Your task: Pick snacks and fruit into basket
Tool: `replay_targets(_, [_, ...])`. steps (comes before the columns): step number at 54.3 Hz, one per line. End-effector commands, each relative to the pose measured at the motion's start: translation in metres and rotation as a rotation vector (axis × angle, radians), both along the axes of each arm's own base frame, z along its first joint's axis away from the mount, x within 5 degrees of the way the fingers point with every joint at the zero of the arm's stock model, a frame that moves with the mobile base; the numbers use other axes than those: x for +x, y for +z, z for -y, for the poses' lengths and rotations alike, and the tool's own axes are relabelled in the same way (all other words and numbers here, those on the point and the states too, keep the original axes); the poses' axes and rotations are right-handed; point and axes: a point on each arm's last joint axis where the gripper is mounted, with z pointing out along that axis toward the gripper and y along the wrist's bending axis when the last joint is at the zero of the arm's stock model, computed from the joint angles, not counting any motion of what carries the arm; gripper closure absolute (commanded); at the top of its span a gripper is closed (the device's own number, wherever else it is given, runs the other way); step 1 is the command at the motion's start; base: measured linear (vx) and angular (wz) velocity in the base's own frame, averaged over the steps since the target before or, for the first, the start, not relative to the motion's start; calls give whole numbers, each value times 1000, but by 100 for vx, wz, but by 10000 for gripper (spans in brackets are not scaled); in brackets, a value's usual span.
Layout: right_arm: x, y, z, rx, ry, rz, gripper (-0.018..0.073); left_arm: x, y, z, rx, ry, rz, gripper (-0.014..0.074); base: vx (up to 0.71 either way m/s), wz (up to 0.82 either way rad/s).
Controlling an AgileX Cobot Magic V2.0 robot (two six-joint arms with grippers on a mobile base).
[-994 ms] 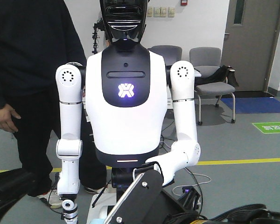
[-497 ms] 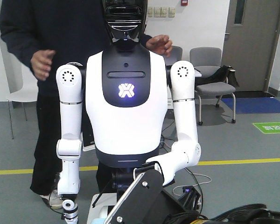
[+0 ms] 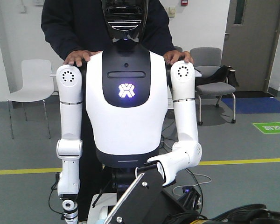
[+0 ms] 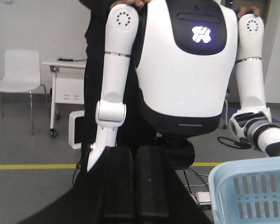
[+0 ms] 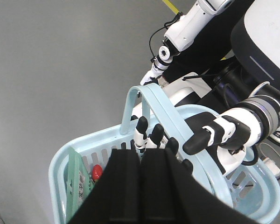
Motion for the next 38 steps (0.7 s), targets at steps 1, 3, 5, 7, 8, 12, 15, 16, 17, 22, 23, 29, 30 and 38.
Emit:
replay_targets(1, [-1,22,1,74,25,83,569,-3,2,1,-71,-14,88,603,0,0])
replay_targets(3, [-1,22,1,74,25,83,569,-4,0,0,-70,-3,74,603,0,0])
replay_targets(5, [-1,22,1,74,25,83,569,-5,-1,-1,-62,9,61,603,0,0])
replay_targets(7, [-1,22,1,74,25,83,569,-6,-1,-1,-49,14,65,603,0,0])
replay_targets(8, [-1,22,1,74,25,83,569,-7,-1,-1,-46,17,68,603,0,0])
replay_targets(12, [-1,22,1,74,25,83,569,-10,0,-2,-43,25,85,603,0,0])
replay_targets(15, [-1,22,1,74,25,83,569,-13,0,-3,-40,29,102,603,0,0])
replay_targets(16, [-1,22,1,74,25,83,569,-13,0,-3,-39,30,107,603,0,0])
replay_targets(17, [-1,22,1,74,25,83,569,-14,1,-3,-38,31,114,603,0,0])
replay_targets(22, [-1,22,1,74,25,83,569,-14,0,-3,-33,32,114,603,0,0])
replay_targets(23, [-1,22,1,74,25,83,569,-14,0,-3,-32,33,107,603,0,0])
replay_targets(29, [-1,22,1,72,24,82,569,-13,0,-3,-35,32,99,603,0,0])
replay_targets(30, [-1,22,1,73,24,82,569,-13,0,-3,-35,32,100,603,0,0])
replay_targets(38, [-1,22,1,73,24,82,569,-13,2,-2,-36,25,120,603,0,0])
